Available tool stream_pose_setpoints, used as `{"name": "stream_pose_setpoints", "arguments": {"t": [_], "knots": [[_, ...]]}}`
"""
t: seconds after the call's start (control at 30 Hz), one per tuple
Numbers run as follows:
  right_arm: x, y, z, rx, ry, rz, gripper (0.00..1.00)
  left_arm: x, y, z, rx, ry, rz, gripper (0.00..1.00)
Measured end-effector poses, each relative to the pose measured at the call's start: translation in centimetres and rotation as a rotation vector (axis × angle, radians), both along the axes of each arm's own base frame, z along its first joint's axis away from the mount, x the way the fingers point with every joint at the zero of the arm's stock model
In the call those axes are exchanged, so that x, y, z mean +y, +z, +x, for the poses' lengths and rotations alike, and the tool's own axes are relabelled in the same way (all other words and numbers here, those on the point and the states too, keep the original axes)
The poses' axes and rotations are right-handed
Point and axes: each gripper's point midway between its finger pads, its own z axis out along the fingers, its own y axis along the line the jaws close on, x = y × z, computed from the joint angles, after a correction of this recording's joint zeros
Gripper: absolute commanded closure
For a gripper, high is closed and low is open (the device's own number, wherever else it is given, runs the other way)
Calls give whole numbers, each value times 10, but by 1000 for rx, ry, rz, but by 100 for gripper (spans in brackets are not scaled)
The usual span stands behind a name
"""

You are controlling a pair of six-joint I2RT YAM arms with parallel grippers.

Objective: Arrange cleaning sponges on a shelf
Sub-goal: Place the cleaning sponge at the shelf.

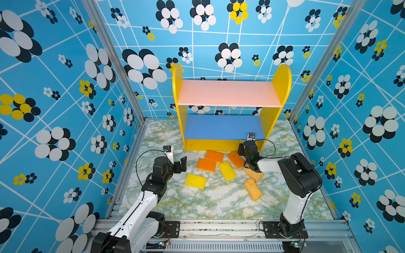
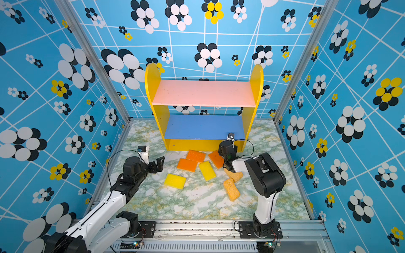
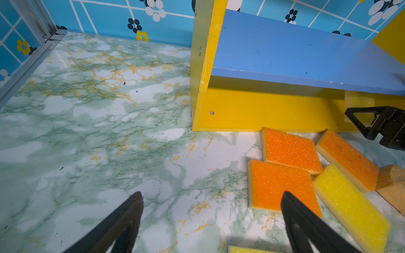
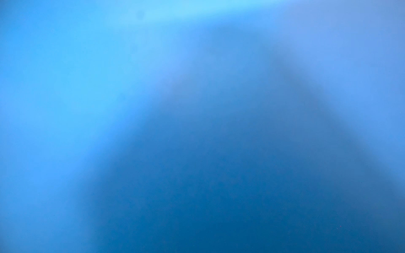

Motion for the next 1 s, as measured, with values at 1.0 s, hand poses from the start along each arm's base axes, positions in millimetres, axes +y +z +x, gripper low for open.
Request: {"name": "stream_pose_setpoints", "arguments": {"t": [1.0], "knots": [[7, -7, -9, 5, -9, -36, 23, 4, 0, -2, -9, 11, 8, 1]]}}
